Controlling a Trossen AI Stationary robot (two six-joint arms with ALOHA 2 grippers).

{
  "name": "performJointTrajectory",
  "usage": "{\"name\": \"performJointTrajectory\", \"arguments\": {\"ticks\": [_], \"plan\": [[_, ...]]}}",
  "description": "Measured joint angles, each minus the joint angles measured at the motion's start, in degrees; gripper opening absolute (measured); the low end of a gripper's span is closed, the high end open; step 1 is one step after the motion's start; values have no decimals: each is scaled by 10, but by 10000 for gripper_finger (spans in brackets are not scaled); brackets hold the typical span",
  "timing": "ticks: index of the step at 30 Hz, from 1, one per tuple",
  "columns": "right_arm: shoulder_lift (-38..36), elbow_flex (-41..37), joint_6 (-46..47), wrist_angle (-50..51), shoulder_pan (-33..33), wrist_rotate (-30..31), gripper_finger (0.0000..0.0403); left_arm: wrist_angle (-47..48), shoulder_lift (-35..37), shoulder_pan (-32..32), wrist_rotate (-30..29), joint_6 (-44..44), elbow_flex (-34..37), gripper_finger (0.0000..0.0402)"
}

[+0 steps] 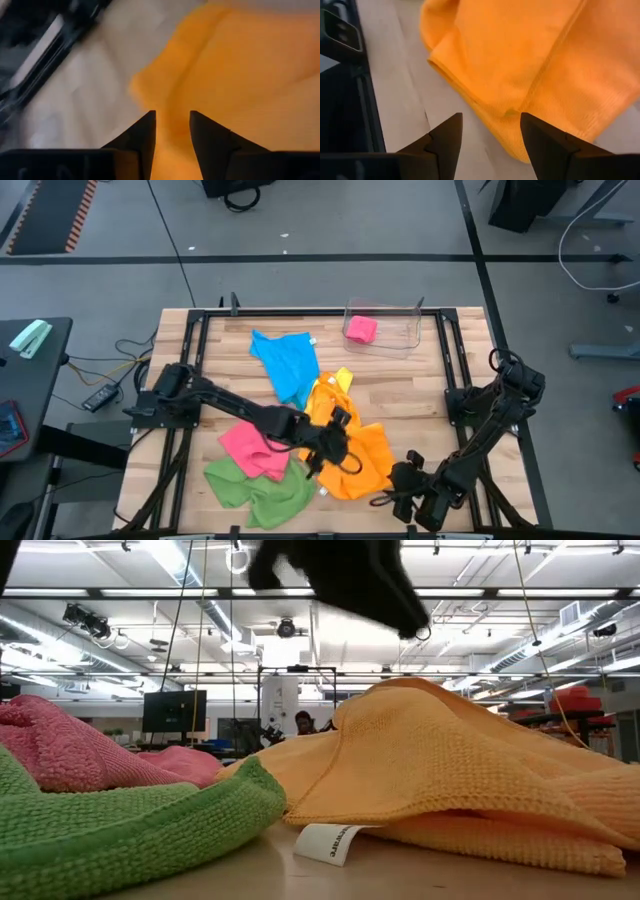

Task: Fold microfiber towels
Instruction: Fold the right orange microfiber cloth

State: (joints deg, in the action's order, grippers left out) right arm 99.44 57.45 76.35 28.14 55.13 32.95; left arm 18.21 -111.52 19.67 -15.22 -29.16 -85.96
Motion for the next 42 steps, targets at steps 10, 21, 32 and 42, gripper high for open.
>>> {"name": "performJointTrajectory", "arguments": {"ticks": [10,21,32,42], "plan": [[0,0,-11,-2,21,76,209,89,-26,93,18,-163,2,122],[0,0,-20,-11,6,82,209,107,-106,133,-137,-355,1,169],[0,0,-25,-13,4,86,209,47,-133,151,-211,-405,1,159],[0,0,-25,-13,4,86,209,-13,-133,169,-225,-359,1,117]]}}
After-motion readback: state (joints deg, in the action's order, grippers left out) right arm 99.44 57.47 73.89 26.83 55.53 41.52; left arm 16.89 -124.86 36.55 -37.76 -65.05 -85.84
